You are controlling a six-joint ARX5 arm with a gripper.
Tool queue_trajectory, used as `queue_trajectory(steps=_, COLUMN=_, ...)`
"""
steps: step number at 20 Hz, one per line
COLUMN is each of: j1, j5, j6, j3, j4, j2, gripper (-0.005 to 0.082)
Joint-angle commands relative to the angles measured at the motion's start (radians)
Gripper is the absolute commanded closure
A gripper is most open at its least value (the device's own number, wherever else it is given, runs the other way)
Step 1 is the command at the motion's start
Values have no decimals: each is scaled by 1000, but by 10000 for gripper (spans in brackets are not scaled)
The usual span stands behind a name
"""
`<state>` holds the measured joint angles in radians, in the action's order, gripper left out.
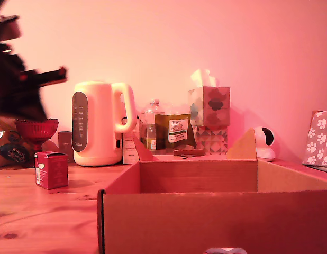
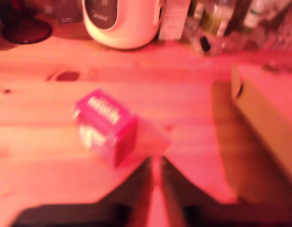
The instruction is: Pick the red carton of coffee filters and place it in the cardboard box
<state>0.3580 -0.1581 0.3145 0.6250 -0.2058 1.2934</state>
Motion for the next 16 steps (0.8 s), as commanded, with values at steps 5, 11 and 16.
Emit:
queue_trajectory(steps=5, j1=2, j5=-35, j6=103, j3=150, j4=38, j2=109, gripper=135)
queue_trajectory(steps=11, j1=-7, j5=-174, j6=167, j3=353, j4=203, j2=282, gripper=136)
queue_trajectory(steps=16, j1=-35, j5=-175, j6=361, j3=385, j4=302, j2=373, gripper=136)
